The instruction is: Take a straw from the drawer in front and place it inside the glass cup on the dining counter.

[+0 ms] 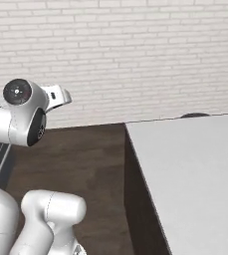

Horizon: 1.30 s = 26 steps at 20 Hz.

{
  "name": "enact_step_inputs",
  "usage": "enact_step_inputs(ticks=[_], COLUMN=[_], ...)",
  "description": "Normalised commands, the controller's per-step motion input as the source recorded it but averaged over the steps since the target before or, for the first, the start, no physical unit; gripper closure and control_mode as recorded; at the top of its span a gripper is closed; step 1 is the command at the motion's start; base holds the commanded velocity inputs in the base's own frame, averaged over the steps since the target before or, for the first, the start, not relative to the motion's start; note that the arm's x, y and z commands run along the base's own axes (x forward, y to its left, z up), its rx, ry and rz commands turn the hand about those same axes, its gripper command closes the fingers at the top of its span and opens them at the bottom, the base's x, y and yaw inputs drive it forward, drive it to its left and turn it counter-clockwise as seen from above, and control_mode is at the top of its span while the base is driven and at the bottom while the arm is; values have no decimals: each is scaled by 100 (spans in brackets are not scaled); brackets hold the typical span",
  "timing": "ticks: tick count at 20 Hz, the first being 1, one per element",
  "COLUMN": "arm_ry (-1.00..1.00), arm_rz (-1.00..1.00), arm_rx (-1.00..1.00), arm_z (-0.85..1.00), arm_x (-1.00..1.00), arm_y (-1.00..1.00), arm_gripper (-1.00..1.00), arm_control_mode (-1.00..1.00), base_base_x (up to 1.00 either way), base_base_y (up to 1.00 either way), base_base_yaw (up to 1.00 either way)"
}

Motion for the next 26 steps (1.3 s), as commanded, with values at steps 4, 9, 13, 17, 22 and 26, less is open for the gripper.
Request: enact_step_inputs(ticks=[4,9,13,17,22,26], arm_ry=[0,0,0,0,0,0], arm_rz=[0,0,0,0,0,0], arm_rx=[0,0,0,0,0,0], arm_z=[0,0,0,0,0,0], arm_x=[0,0,0,0,0,0], arm_y=[0,0,0,0,0,0], arm_gripper=[100,100,100,100,100,100], arm_control_mode=[100,100,100,100,100,100], base_base_x=[95,100,100,100,100,99], base_base_y=[-13,19,11,0,0,0], base_base_yaw=[41,18,2,-6,-19,-46])
